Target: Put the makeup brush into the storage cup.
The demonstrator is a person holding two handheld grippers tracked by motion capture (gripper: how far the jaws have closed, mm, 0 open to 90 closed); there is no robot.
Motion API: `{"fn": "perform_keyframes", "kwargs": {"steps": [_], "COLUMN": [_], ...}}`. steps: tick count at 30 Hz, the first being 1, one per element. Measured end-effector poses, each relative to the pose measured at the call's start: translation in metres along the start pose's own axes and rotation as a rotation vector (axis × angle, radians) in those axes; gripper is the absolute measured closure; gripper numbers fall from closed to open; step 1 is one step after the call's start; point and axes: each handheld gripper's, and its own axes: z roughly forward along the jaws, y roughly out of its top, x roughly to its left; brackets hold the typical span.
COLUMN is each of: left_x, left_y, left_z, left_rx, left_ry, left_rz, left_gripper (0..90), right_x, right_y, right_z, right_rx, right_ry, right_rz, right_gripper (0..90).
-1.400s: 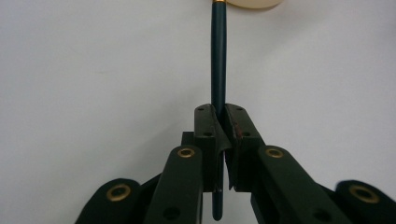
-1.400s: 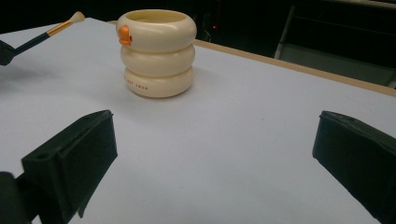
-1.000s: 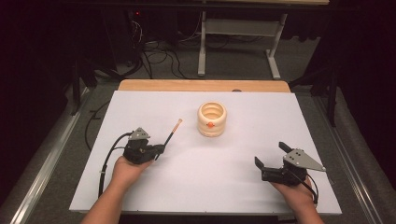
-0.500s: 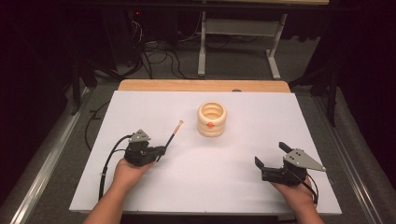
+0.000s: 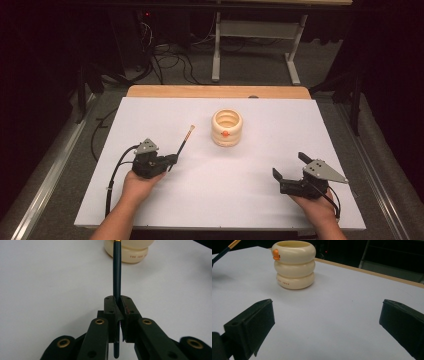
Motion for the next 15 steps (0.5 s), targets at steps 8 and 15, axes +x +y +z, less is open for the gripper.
{"fn": "perform_keyframes", "kwargs": {"steps": [8, 15], "left_x": [-0.0046, -0.0090], "left_y": [0.0007, 0.0021], "left_z": [-0.0045, -0.0095], "left_rx": [-0.080, -0.152], "left_ry": [0.017, 0.017], "left_rz": [0.013, 0.028], "left_gripper": [84.7, 84.7], "right_x": [0.0006, 0.0005], "right_y": [-0.0004, -0.0007], "right_z": [0.0006, 0.0007], "right_rx": [0.004, 0.009], "right_ry": [0.002, -0.002], "right_rz": [0.000, 0.002], "right_gripper": [1.2, 1.2]}}
